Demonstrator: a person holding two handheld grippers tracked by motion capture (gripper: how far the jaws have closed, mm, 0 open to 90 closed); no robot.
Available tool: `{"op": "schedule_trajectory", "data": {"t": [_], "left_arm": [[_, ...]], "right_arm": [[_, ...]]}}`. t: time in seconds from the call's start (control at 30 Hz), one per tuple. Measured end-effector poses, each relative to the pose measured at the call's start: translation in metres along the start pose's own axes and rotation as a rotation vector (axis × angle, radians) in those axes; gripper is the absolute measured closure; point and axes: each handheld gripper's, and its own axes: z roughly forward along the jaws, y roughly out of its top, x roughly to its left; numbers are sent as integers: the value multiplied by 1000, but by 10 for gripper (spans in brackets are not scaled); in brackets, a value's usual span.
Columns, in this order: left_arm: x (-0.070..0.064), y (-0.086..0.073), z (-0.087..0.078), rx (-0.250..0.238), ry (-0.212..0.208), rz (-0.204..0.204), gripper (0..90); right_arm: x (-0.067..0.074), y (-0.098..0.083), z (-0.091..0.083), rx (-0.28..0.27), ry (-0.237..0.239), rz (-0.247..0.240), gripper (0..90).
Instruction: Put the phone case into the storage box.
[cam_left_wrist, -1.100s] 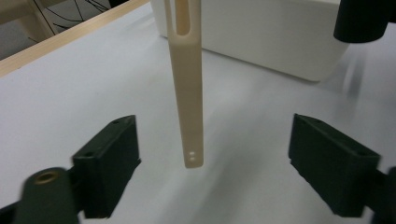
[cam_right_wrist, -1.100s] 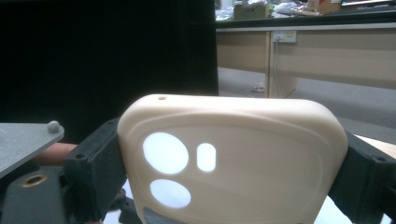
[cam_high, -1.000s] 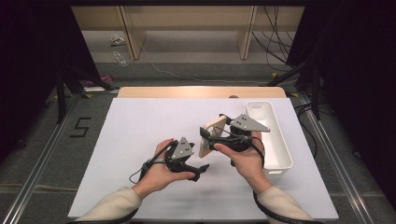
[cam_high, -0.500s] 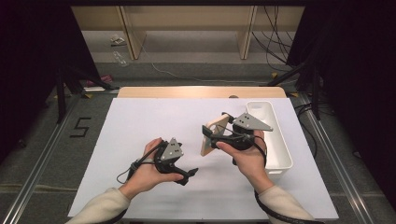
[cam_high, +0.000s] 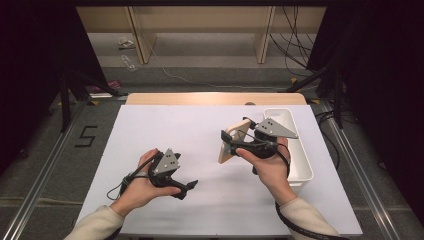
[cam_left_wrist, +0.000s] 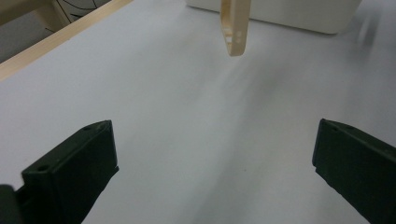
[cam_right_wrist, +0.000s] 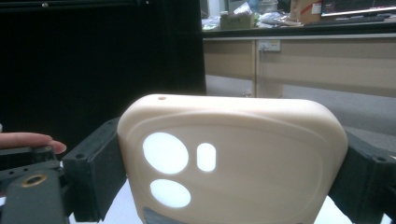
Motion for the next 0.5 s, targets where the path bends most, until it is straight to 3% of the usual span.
{"op": "schedule_trajectory", "data": {"t": [0.5], "left_arm": [[9, -16, -15, 14, 31, -16, 0]], "right_arm": [[-14, 11, -11, -30, -49, 8, 122]]}}
